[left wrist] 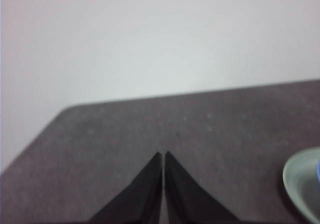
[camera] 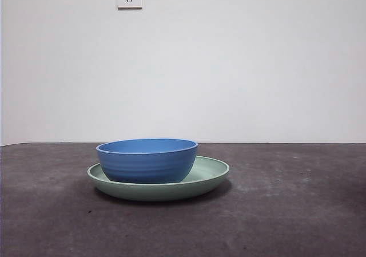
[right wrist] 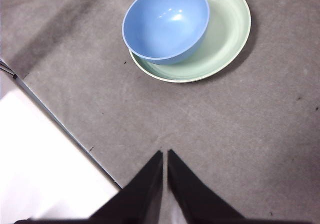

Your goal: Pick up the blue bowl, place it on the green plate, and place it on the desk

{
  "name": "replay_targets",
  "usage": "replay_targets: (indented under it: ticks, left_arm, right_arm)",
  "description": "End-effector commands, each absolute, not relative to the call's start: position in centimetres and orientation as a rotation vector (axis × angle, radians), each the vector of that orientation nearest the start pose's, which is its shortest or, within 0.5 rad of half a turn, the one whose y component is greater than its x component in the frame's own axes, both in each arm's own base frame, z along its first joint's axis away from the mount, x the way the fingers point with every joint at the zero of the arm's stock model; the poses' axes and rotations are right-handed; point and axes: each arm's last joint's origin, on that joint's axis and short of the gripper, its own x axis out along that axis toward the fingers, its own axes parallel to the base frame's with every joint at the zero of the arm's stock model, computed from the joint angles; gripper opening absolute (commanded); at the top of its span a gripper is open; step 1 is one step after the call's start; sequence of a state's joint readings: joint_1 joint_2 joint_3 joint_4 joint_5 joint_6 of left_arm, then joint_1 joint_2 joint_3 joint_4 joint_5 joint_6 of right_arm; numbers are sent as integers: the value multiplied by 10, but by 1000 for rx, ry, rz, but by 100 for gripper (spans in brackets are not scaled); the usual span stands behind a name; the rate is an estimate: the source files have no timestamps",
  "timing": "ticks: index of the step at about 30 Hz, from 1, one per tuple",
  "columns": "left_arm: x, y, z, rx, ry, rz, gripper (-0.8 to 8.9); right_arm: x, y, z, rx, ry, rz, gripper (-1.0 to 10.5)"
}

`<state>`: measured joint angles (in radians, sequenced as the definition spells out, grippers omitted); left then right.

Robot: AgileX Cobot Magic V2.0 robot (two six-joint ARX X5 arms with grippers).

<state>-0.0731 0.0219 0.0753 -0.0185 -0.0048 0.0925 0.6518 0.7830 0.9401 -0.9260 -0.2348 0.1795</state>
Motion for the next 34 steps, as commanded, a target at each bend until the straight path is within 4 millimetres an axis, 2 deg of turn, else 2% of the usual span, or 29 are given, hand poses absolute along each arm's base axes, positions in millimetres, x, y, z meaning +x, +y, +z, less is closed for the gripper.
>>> replay_targets:
  ticks: [1,13,34]
  left_arm:
    - [94,-6,177,70,-12,-62,10]
    - [95,-7,149,36,179,-66,9]
    - [95,-7,149,-9,181,-62,9]
  right_arm:
    - [103,89,325,-11,827,782,8]
    - [103,89,325,-11,827,782,8]
    - [103,89,325,-11,827,782,8]
